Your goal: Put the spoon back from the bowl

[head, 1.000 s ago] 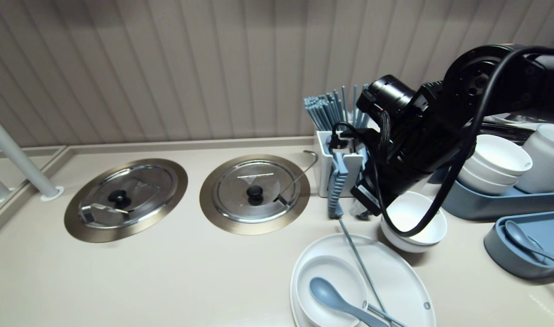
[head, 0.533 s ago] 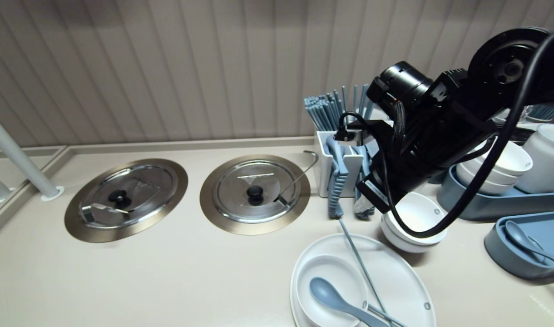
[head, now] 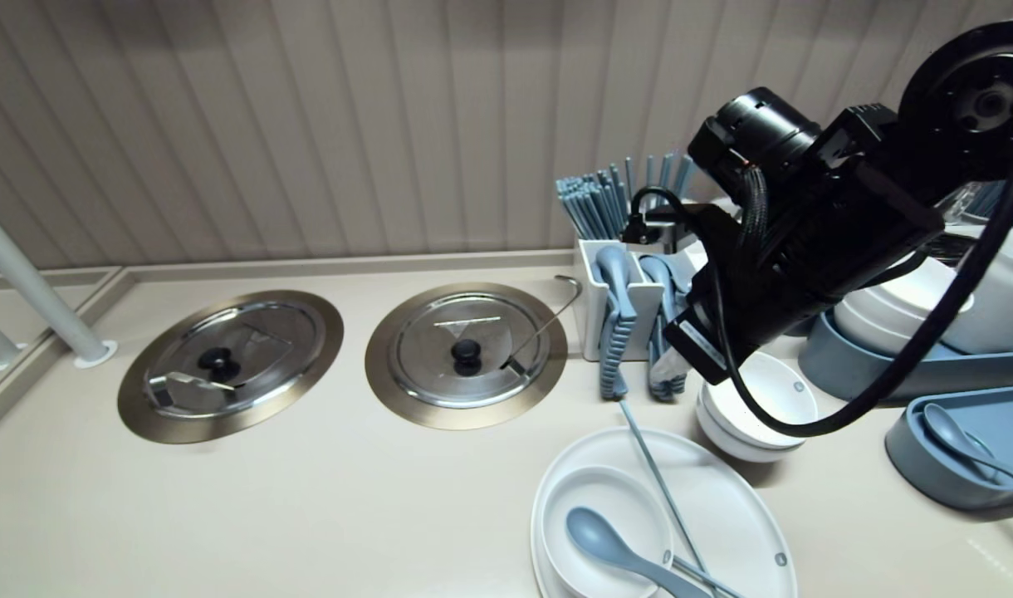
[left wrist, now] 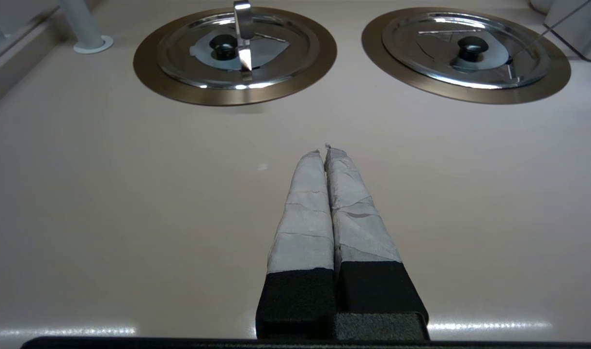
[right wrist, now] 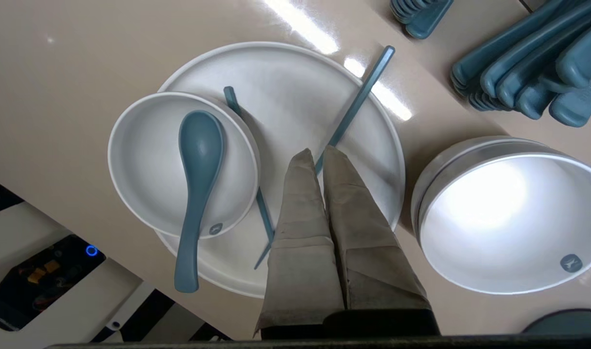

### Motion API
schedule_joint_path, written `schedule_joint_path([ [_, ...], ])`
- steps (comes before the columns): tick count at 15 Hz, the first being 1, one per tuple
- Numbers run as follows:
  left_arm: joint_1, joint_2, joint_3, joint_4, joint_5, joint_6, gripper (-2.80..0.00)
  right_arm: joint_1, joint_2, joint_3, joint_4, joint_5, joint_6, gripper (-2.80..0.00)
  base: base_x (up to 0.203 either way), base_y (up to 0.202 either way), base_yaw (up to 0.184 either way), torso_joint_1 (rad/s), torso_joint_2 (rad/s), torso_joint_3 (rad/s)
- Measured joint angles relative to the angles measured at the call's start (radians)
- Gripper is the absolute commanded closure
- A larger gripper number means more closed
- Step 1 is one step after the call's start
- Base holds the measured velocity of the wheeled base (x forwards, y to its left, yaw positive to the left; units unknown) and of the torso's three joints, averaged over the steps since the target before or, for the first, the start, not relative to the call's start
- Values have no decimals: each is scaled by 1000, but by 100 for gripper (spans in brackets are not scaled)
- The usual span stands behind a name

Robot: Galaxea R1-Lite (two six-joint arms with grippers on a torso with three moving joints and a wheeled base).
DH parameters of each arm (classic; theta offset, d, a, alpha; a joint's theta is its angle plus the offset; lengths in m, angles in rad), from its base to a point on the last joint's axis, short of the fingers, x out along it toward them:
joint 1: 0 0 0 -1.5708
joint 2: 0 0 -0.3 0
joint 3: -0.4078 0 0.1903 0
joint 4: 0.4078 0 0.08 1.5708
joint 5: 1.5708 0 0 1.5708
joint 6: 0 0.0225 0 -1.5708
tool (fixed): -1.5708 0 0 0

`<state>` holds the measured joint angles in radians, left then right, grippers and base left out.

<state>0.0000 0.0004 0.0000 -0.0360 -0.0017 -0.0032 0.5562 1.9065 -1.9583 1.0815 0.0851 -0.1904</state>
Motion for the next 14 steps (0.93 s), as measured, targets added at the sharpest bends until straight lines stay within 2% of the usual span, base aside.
schedule_joint_path([
  [5,0,0,0,-1,0,-4,0,-1,-22,1,0,0,1,0,0,0,0,0,0,0],
  [10,0,0,0,-2,1,-4,0,-1,-25,1,0,0,2,0,-158,0,-2,2,5,1],
  [14,0,0,0,0,1,-5,0,-4,-26,1,-2,-1,3,0,0,0,0,0,0,0],
])
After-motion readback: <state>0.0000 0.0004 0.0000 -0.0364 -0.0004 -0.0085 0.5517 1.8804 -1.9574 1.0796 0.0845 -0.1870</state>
